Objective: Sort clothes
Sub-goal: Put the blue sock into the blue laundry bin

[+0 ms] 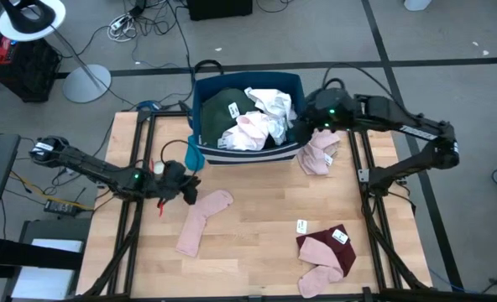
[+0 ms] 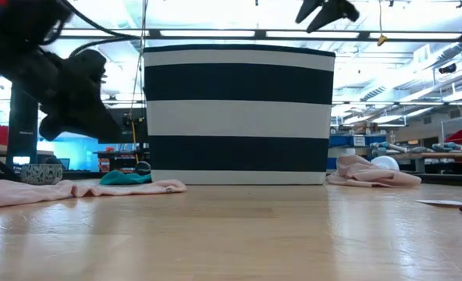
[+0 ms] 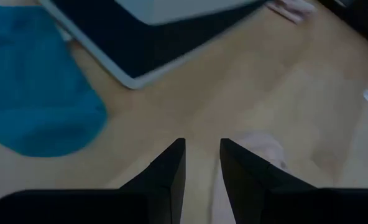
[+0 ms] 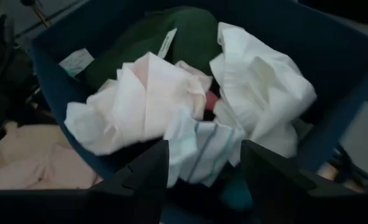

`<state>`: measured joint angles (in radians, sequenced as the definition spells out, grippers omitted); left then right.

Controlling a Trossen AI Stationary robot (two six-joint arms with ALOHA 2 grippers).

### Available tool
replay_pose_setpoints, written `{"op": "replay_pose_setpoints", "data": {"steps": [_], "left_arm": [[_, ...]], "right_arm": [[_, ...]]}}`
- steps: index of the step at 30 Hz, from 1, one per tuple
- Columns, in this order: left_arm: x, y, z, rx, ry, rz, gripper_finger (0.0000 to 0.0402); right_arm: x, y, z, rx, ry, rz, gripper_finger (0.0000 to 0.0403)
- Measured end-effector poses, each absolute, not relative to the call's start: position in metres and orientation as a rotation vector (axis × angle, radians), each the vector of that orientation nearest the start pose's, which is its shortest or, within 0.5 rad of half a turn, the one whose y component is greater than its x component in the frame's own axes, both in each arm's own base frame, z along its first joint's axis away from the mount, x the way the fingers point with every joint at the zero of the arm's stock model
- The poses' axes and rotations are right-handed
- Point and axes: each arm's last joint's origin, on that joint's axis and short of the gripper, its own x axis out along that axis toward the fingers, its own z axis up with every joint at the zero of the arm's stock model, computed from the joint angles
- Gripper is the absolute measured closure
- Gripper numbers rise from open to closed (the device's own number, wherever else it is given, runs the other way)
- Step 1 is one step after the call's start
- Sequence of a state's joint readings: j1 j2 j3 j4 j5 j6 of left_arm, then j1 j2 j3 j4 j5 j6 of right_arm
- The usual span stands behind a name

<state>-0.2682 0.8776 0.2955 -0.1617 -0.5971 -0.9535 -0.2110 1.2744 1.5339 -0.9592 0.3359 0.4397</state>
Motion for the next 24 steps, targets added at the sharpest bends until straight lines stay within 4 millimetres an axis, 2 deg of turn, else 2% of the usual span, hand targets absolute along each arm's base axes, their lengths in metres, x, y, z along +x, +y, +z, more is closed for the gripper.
{"op": "replay_pose_setpoints", "data": {"steps": [6, 11, 15, 24], "left_arm": [[0.157, -0.001, 0.159, -0.651, 0.447, 0.73, 0.0296], [0.154, 0.02, 0.153, -0.692, 0.493, 0.842, 0.0296], [0.156, 0.032, 0.147, -0.723, 0.523, 0.884, 0.0296], [0.173, 0.048, 0.119, -0.655, 0.678, 0.87, 0.0296]], "right_arm": [[0.203, -0.055, 0.423, 0.371, 0.592, -0.682, 0.0201], [0.192, -0.053, 0.427, 0.378, 0.586, -0.684, 0.0203], [0.189, -0.052, 0.427, 0.377, 0.598, -0.686, 0.02], [0.188, -0.052, 0.426, 0.388, 0.602, -0.692, 0.02]]}}
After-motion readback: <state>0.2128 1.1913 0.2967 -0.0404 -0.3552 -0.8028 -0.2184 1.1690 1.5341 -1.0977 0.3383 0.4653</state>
